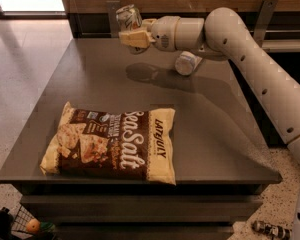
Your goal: Place 7up can upright
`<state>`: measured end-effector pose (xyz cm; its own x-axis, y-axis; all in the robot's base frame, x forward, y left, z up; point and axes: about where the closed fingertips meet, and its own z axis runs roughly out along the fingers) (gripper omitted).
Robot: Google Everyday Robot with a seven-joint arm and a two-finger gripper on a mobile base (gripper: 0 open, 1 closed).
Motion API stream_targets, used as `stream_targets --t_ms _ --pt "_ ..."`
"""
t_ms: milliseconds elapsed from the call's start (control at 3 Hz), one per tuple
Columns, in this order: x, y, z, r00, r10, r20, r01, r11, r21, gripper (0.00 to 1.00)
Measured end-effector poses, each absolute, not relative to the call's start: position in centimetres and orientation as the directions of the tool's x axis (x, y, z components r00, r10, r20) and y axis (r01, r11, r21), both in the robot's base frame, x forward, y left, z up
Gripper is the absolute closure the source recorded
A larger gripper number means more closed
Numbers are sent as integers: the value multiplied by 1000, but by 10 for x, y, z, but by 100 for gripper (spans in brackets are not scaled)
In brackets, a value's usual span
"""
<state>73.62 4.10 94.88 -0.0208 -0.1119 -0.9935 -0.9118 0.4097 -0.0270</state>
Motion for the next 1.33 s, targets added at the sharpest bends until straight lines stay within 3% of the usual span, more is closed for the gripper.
stream_targets --t_ms 1333 --pt "706 46 902 -54 -98 -994 -910 414 8 100"
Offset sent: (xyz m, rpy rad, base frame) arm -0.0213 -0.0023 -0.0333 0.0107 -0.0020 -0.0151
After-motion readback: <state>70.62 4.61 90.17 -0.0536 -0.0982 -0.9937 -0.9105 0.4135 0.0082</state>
